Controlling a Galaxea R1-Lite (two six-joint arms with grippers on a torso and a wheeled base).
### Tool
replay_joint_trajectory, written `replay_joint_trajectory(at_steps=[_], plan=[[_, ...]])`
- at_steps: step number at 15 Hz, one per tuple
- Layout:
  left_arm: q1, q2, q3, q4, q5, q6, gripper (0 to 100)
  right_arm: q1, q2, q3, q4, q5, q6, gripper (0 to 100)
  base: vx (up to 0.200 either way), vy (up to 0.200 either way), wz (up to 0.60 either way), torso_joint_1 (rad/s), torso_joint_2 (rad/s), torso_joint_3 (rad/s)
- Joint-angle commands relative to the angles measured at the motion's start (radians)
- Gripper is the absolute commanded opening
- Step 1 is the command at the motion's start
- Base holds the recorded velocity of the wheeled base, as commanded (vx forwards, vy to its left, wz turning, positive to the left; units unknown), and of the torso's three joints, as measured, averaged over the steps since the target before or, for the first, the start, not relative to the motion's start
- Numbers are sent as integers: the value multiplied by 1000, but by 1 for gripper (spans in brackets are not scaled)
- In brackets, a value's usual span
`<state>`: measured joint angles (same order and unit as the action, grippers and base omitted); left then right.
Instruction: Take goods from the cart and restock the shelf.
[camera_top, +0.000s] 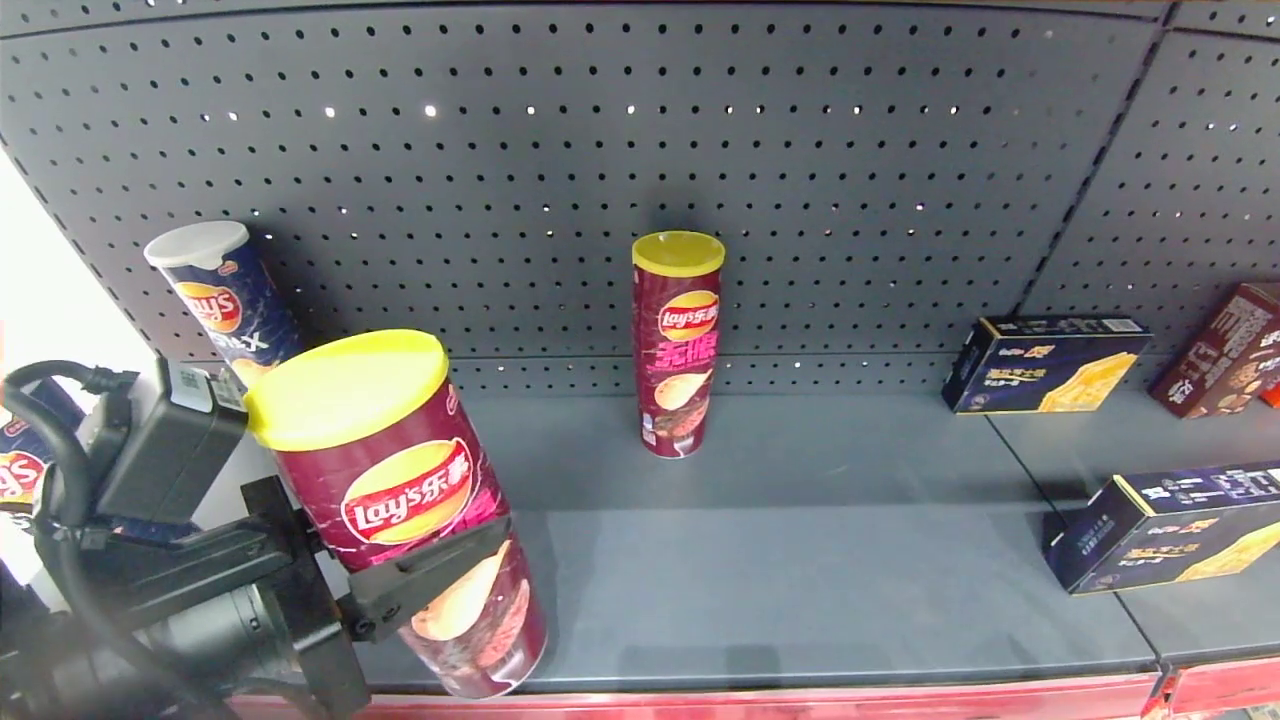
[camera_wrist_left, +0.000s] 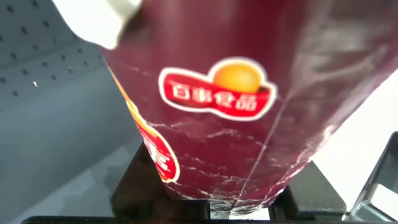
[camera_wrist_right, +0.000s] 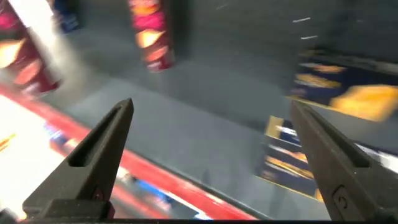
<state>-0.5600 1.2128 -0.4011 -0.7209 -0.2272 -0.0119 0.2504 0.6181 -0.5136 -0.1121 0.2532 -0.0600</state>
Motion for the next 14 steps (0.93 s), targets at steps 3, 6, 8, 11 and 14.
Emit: replay_joint_trajectory(at_steps=[3, 6, 8, 11, 14], plan=[[8, 22, -15, 0, 0, 0, 0, 207, 244, -40, -41, 9, 9, 100, 0, 0, 0, 0, 0, 0], [9, 36, -18, -2, 0, 0, 0, 240, 379, -115, -63, 5, 0, 100, 0, 0, 0, 0, 0, 0], [15, 48, -18, -3, 0, 0, 0, 224, 509, -121, -212, 97, -6, 100, 0, 0, 0, 0, 0, 0], [32, 47, -12, -3, 0, 0, 0, 188, 697, -137, -432, 207, -35, 100, 0, 0, 0, 0, 0, 0], [46, 45, -4, -2, 0, 0, 0, 164, 855, -187, -544, 250, -104, 100, 0, 0, 0, 0, 0, 0]])
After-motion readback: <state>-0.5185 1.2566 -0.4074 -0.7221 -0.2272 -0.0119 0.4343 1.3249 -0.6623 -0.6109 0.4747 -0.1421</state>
